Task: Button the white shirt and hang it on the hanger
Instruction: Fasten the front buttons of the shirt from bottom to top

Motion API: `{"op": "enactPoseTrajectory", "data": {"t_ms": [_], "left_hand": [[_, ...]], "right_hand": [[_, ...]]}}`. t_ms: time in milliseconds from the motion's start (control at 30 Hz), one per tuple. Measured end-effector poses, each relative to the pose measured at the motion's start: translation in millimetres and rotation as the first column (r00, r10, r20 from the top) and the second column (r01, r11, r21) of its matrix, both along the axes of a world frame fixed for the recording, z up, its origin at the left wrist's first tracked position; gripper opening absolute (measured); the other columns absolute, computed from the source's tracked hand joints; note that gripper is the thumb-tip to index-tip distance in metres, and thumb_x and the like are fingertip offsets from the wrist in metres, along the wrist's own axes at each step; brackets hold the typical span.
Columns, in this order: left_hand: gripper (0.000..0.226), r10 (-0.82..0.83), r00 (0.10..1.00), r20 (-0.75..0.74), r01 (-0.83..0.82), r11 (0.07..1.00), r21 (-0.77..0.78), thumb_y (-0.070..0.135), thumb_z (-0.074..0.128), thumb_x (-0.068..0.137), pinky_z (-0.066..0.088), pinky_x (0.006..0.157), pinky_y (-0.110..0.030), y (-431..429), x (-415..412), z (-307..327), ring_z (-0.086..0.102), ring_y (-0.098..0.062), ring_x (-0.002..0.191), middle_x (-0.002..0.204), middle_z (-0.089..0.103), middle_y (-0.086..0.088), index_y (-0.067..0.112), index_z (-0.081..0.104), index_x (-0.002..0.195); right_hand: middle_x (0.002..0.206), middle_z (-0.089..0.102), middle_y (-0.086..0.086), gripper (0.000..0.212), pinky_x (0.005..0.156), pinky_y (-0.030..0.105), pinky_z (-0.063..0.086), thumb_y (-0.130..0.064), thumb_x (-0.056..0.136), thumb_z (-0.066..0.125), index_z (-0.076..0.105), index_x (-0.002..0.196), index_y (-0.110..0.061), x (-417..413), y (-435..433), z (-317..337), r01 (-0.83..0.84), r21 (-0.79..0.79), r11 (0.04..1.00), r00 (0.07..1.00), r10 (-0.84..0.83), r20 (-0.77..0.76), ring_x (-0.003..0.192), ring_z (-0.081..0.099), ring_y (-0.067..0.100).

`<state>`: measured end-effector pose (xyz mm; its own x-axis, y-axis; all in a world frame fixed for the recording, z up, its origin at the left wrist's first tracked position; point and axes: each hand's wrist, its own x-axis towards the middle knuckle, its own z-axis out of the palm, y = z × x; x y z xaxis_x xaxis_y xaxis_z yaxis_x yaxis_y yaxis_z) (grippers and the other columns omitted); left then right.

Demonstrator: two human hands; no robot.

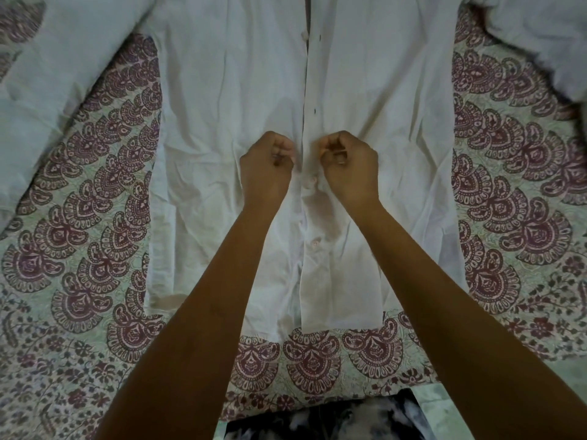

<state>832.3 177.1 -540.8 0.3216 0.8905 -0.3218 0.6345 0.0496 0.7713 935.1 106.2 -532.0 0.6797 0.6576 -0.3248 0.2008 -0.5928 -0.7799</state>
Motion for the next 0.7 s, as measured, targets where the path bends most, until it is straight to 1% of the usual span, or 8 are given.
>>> {"op": "enactPoseTrajectory", "data": {"t_ms": [67, 133, 267, 333, 400, 500, 600, 700], "left_hand": [[0.023, 0.020, 0.999, 0.033, -0.021, 1.000, 0.008, -0.006, 0.058, 0.077, 0.045, 0.066, -0.005, 12.5, 10.7, 3.0, 0.057, 0.008, 0.066, 0.073, 0.060, 0.018, 0.017, 0.063, 0.080], [0.022, 0.036, 0.997, 0.062, -0.038, 0.999, 0.023, -0.007, 0.057, 0.079, 0.045, 0.066, -0.005, 24.8, 22.3, 6.6, 0.057, 0.010, 0.068, 0.074, 0.061, 0.016, 0.014, 0.065, 0.082], [0.023, 0.060, 0.989, 0.138, -0.051, 0.997, -0.065, -0.006, 0.053, 0.084, 0.056, 0.076, -0.023, 43.0, 39.3, 9.4, 0.066, -0.009, 0.076, 0.081, 0.068, 0.000, 0.012, 0.067, 0.087], [0.024, 0.012, 0.985, 0.170, 0.010, 0.992, -0.127, -0.005, 0.053, 0.085, 0.057, 0.080, -0.031, 47.7, 44.9, 7.1, 0.068, -0.015, 0.079, 0.082, 0.069, -0.003, 0.013, 0.068, 0.090], [0.026, -0.025, 0.985, 0.171, 0.054, 0.985, -0.164, -0.006, 0.053, 0.084, 0.056, 0.084, -0.035, 48.3, 47.2, 1.6, 0.067, -0.015, 0.082, 0.082, 0.068, -0.003, 0.013, 0.068, 0.093], [0.026, -0.028, 0.991, 0.129, 0.049, 0.986, -0.162, -0.004, 0.053, 0.084, 0.055, 0.086, -0.032, 47.1, 45.0, -8.0, 0.066, -0.013, 0.084, 0.083, 0.068, -0.001, 0.011, 0.070, 0.097], [0.021, -0.067, 0.997, 0.039, 0.070, 0.996, -0.057, 0.000, 0.058, 0.082, 0.053, 0.083, -0.021, 46.7, 42.2, -13.6, 0.065, -0.010, 0.082, 0.089, 0.070, -0.005, 0.008, 0.071, 0.097], [0.019, -0.088, 0.995, -0.035, 0.091, 0.992, 0.085, -0.003, 0.056, 0.080, 0.055, 0.078, -0.028, 42.6, 43.4, -15.6, 0.067, -0.017, 0.078, 0.084, 0.069, -0.011, 0.005, 0.070, 0.091]], "right_hand": [[0.097, 0.066, 0.007, 0.017, 0.075, 0.018, 0.050, -0.007, 0.083, 0.058, 0.063, 0.099, -0.007, 2.3, 14.3, 0.0, -0.063, 0.044, 0.997, 0.993, 0.059, 0.098, 0.078, 0.058, 0.013], [0.104, 0.060, 0.007, 0.028, 0.071, 0.028, 0.050, -0.017, 0.082, 0.062, 0.058, 0.108, -0.009, 5.1, 29.9, -2.6, -0.134, -0.021, 0.991, 0.975, 0.135, 0.175, 0.078, 0.055, 0.015], [0.113, 0.050, 0.011, 0.046, 0.064, 0.028, 0.044, -0.022, 0.075, 0.070, 0.048, 0.112, -0.006, 11.4, 51.7, -9.1, -0.197, -0.271, 0.942, 0.924, 0.271, 0.269, 0.084, 0.055, 0.023], [0.110, 0.052, 0.011, 0.042, 0.064, 0.027, 0.042, -0.023, 0.076, 0.068, 0.050, 0.110, -0.005, 16.1, 55.6, -13.0, -0.182, -0.279, 0.943, 0.932, 0.256, 0.256, 0.084, 0.055, 0.022], [0.097, 0.056, 0.007, 0.031, 0.063, 0.022, 0.037, -0.025, 0.081, 0.063, 0.056, 0.103, -0.005, 22.0, 53.8, -16.0, -0.149, -0.214, 0.965, 0.960, 0.193, 0.204, 0.076, 0.051, 0.016], [0.064, 0.049, -0.004, 0.004, 0.060, 0.020, 0.035, -0.007, 0.082, 0.054, 0.058, 0.081, -0.008, 31.9, 42.9, -20.0, 0.016, -0.101, 0.995, 0.998, -0.009, 0.066, 0.058, 0.044, 0.009], [0.066, 0.057, -0.003, 0.008, 0.067, 0.023, 0.046, -0.006, 0.084, 0.058, 0.066, 0.085, -0.009, 36.5, 35.6, -17.6, 0.183, -0.028, 0.983, 0.959, -0.185, -0.215, 0.065, 0.054, 0.011], [0.067, 0.062, -0.003, 0.007, 0.073, 0.027, 0.050, -0.010, 0.083, 0.064, 0.068, 0.079, -0.013, 35.8, 33.3, -12.7, 0.308, 0.027, 0.951, 0.856, -0.265, -0.444, 0.068, 0.058, 0.012]]}}
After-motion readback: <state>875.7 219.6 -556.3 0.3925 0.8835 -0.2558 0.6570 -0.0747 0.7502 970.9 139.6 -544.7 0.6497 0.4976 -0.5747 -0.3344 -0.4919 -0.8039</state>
